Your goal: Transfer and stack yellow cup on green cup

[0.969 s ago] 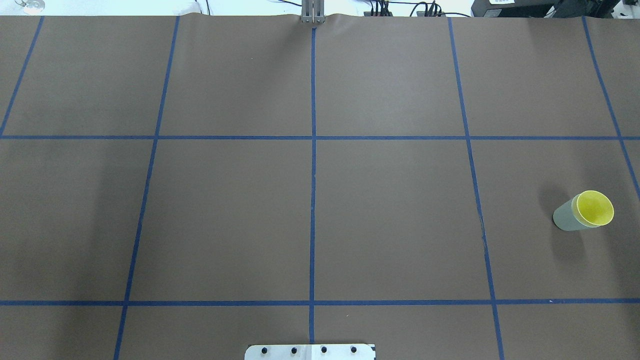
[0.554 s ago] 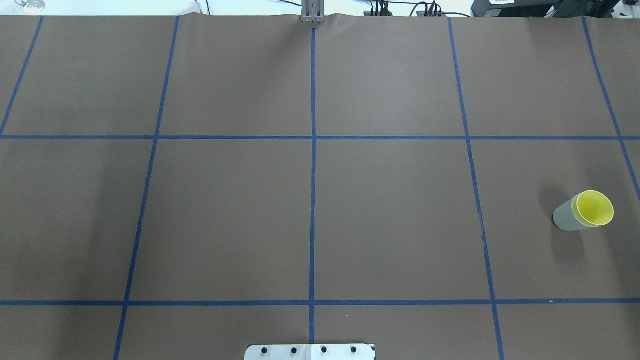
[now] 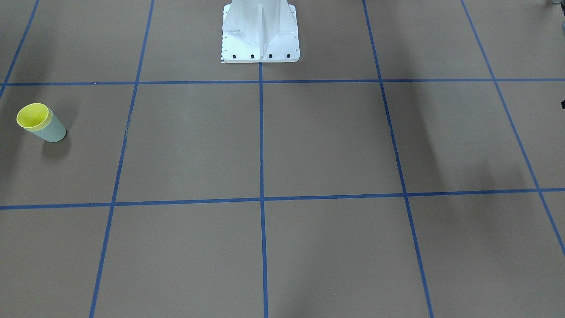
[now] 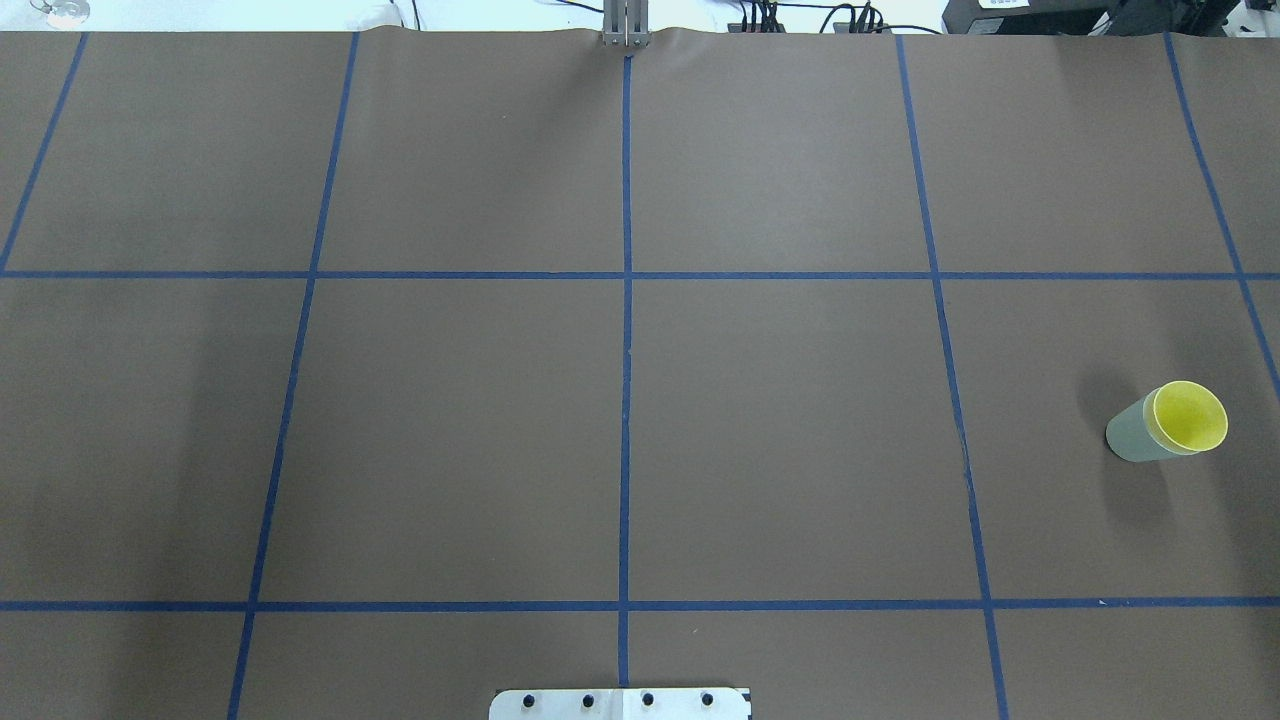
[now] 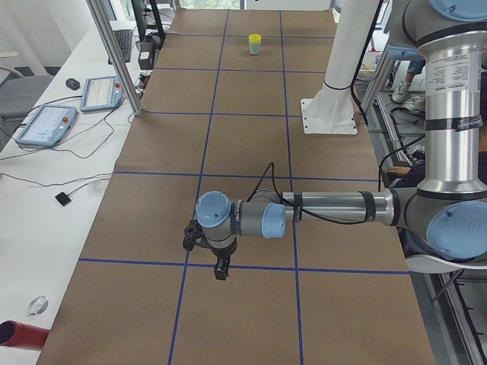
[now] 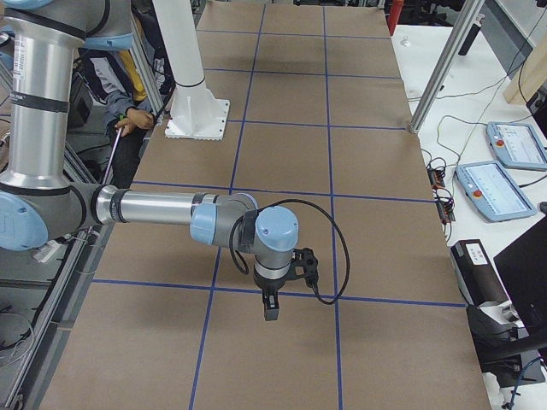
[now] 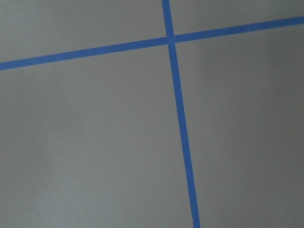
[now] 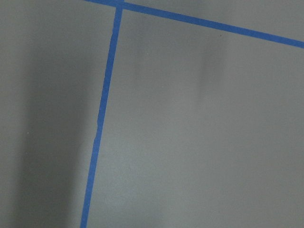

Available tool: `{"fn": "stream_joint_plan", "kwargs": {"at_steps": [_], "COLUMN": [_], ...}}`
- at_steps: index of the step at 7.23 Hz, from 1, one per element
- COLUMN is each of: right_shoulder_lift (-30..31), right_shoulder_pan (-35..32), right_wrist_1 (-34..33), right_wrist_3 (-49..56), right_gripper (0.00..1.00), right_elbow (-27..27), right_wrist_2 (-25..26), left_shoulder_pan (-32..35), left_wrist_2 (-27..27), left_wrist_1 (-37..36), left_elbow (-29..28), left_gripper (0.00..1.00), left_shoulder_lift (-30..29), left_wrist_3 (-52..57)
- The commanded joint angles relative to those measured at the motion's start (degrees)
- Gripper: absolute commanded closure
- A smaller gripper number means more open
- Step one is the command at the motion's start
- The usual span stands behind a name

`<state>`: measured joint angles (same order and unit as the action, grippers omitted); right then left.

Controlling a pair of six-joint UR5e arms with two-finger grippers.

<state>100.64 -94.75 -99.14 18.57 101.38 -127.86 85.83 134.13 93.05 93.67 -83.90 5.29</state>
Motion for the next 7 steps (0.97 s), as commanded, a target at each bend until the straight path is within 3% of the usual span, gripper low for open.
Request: {"fn": "stream_joint_plan", "kwargs": {"at_steps": [1,7], "right_shoulder_lift": [0.0,-0.2], "right_shoulder_pan": [0.0,0.0], "right_wrist_1": [0.0,0.0], "right_wrist_3": [0.0,0.1], "right_gripper": [0.0,0.0], "right_elbow": [0.0,0.1], "right_wrist_2": [0.0,0.0], "left_shoulder_pan": [0.2,1.4], "left_wrist_2": [-1.1,-1.6], "left_wrist_1": [0.0,2.8], "left_elbow": [-0.9,-0.1], "left_gripper": [0.0,0.0], "left_shoulder_lift": [-0.3,-0.3], "left_wrist_3": [-0.3,-0.2]}}
